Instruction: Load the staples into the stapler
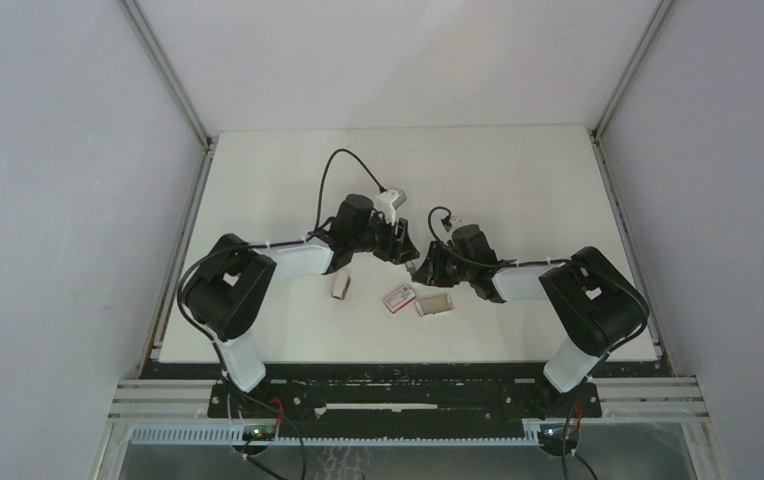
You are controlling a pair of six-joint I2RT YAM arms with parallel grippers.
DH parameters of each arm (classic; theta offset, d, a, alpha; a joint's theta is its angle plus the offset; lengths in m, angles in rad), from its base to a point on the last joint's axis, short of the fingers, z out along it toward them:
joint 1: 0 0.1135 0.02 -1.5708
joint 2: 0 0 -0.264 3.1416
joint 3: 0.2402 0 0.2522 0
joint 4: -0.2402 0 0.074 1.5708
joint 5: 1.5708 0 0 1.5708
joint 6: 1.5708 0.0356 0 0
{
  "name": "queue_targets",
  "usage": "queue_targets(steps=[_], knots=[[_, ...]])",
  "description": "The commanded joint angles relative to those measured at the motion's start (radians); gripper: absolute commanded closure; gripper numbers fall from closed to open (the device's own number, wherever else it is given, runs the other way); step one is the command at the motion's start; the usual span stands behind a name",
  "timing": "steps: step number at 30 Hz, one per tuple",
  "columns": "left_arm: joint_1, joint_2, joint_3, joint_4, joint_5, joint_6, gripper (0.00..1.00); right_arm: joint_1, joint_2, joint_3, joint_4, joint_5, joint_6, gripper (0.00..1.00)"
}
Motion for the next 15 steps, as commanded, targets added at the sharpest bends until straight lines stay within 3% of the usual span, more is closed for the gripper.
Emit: queue_targets(steps=[1,10,15], knots=[[-0.036,-0.023,-0.007,0.055,0.049,0.026,0.46,-0.008,0.026,0.023,0.015,0.029,-0.004,0.70],[-0.063,-0.037,-0.051,0.064,0.060,0.057,0.50,-0.026,0.036,0.023,0.004,0.031,-0.017,0.73],[-0.063,-0.094,-0.097,0.063,0.017,0.066,0.49,-0.033,-0.014,0.022,-0.047,0.015,-0.070,0.67]])
